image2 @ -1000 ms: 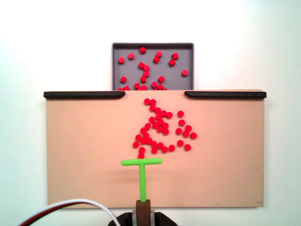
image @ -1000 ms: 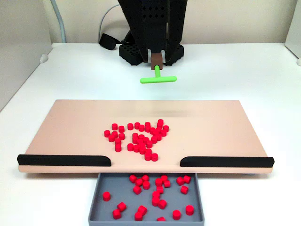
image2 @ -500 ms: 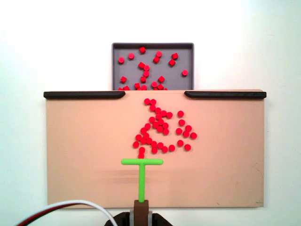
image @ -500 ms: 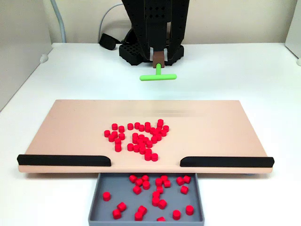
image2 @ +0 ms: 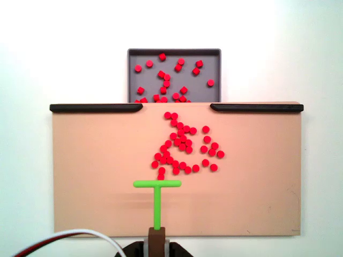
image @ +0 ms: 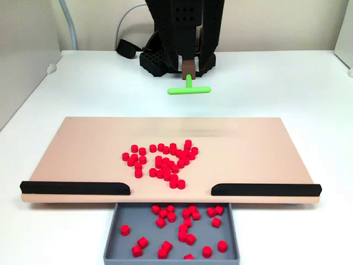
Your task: Push granules from left to the grey container
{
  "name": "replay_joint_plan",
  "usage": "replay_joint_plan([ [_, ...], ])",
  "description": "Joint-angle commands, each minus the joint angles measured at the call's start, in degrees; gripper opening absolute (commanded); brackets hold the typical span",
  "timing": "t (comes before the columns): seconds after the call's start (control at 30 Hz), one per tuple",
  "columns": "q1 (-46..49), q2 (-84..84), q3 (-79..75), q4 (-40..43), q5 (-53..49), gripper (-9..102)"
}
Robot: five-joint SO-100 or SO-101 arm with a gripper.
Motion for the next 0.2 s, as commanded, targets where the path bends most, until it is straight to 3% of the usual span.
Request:
replay_joint_plan([
  [0.0, -0.35, 2.29, -0.35, -0.44, -0.26, 0],
  [0.17, -0.35, 2.02, -0.35, -0.44, -0.53, 0],
])
